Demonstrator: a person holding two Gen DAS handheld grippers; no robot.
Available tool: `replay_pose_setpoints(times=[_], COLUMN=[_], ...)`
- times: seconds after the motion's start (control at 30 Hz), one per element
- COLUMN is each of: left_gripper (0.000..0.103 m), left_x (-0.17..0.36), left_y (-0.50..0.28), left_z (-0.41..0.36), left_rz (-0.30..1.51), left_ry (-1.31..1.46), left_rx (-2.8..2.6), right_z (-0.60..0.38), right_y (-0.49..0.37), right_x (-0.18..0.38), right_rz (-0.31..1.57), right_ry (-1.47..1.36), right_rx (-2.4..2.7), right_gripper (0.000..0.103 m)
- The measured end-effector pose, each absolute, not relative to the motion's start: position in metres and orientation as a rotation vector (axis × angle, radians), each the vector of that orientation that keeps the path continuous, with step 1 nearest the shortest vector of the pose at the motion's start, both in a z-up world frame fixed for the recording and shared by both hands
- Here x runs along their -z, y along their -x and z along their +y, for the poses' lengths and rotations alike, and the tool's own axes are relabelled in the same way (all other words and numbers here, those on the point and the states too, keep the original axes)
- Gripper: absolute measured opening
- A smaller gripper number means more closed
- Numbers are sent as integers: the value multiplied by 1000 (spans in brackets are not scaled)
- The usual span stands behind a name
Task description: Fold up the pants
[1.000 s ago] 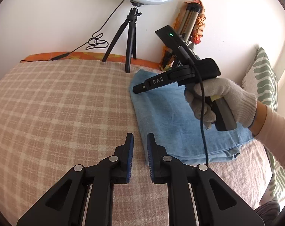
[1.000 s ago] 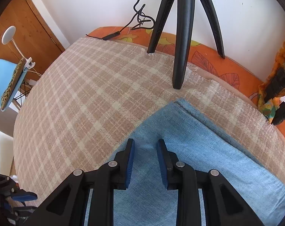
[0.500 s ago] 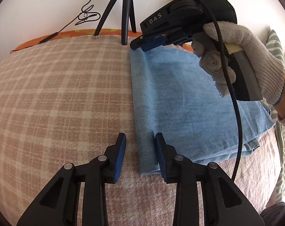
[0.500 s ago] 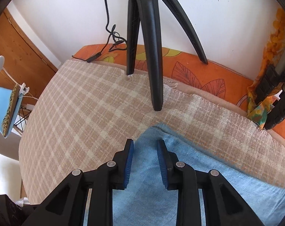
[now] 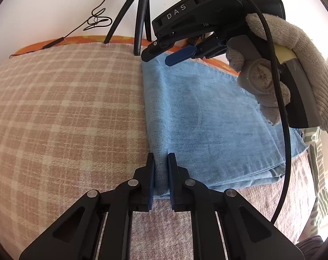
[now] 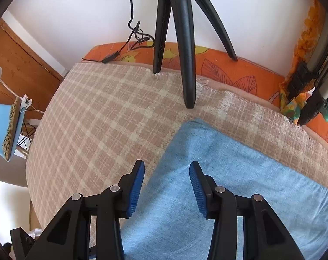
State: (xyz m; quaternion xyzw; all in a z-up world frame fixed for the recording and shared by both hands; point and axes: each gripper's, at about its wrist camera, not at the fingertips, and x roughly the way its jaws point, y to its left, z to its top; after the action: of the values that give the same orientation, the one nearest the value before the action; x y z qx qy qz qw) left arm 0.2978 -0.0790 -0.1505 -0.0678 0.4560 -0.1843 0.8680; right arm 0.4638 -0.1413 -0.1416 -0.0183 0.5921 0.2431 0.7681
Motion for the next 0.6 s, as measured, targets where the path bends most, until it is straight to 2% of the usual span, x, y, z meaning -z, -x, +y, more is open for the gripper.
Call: replay_pose_setpoints(times=[0.3,0.37,0.4,0.47,0.5,0.6], left_gripper=[9,10,16,37,52,54], left_x=[142,144,145,147,148,150], left_y=[-290,-291,-291,-295,-298,-303], left_z=[-85,-85,-84,-82,-80,-79], left_rz=[919,929,936,956,966,978], left_ry=[120,123,125,145,157,185], left_rx=[372,369,365,347,338,330], right_z=[-106,-102,-101,-106,-113,-128], right_y=[-451,-449,-448,-449,-450,-451], right_x=[172,174,174,172,171,165], right_rz=[1380,1361,1356,1357,1361,1344], right_ry=[225,264,273,238,204,119], right_rx=[-420,-394,-388,-396,-404,-424], right_gripper=[48,40,33,22,15,8])
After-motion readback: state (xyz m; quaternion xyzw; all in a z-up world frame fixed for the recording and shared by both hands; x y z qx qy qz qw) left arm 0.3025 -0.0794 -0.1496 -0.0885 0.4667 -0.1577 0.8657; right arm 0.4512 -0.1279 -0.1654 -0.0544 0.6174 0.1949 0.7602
